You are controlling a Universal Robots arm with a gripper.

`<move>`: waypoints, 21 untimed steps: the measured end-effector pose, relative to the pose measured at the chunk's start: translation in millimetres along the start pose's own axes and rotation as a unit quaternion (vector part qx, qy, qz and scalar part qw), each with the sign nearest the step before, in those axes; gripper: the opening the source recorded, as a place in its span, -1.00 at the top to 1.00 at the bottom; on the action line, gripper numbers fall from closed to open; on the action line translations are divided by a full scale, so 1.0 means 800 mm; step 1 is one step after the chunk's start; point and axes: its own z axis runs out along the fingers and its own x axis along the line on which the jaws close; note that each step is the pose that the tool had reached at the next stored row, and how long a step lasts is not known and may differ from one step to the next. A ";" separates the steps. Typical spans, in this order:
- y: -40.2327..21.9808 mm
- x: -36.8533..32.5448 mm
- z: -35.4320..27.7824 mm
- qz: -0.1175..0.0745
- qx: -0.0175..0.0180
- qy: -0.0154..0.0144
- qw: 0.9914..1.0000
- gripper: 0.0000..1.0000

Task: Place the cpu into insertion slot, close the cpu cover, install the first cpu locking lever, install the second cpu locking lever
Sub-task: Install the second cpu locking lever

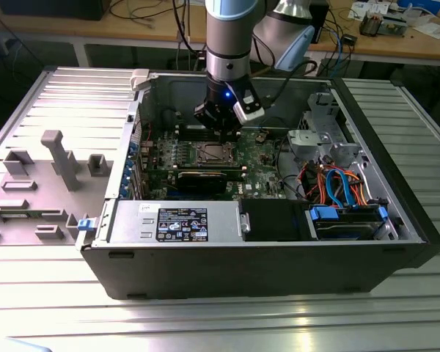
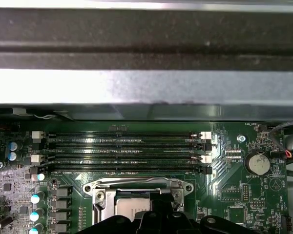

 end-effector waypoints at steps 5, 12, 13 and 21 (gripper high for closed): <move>-0.0019 0.0000 -0.0001 0.000 0.000 0.000 1.000 0.79; -0.0034 -0.0003 -0.0071 0.000 0.000 0.000 1.000 0.79; -0.0052 -0.0003 -0.0072 0.000 0.000 0.000 1.000 0.79; -0.0200 -0.0002 -0.0080 0.000 0.000 0.000 1.000 0.79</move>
